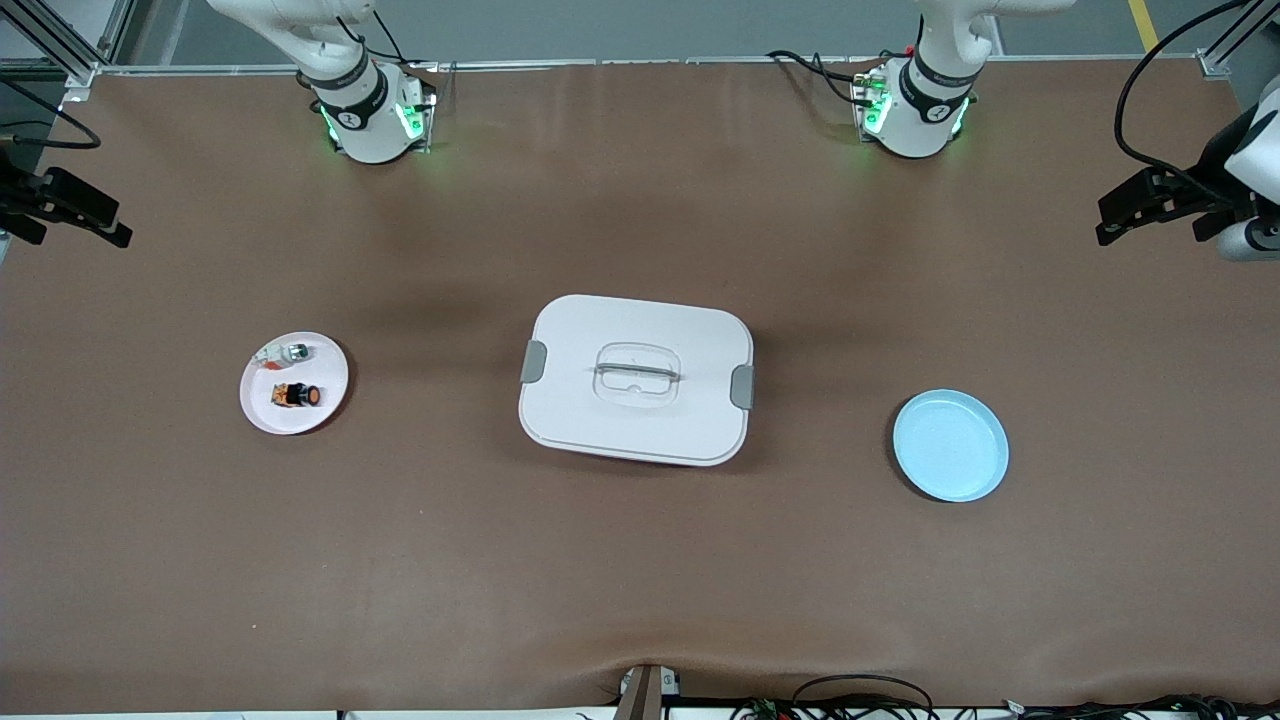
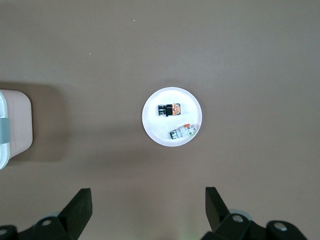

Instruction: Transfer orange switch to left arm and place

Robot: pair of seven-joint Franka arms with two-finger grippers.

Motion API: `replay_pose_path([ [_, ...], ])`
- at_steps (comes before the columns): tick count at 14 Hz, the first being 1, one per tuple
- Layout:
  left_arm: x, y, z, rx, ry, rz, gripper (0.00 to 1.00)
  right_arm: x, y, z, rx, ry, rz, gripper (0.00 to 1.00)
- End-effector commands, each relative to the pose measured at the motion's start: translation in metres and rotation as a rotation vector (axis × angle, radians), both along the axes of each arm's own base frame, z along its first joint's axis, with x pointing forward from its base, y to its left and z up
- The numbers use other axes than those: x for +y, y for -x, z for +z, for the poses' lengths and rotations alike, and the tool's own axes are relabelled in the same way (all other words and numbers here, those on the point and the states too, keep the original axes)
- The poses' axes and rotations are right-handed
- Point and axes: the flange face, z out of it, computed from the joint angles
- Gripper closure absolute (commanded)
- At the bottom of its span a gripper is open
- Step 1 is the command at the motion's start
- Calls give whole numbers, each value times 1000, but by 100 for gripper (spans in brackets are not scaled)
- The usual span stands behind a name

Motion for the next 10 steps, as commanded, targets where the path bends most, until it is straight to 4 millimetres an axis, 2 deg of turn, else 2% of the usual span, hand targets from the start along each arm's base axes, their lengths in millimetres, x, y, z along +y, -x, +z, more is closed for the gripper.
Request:
replay_pose_path([
  [1, -6, 1, 6, -10, 7, -27, 0, 1, 7, 4, -6, 10, -3, 0],
  [7, -6, 0, 9, -18, 3, -26, 0, -1, 7, 3, 3, 9, -6, 0],
  [10, -3, 0, 11, -20, 5, -22, 0, 0, 4, 10, -10, 8, -4, 0],
])
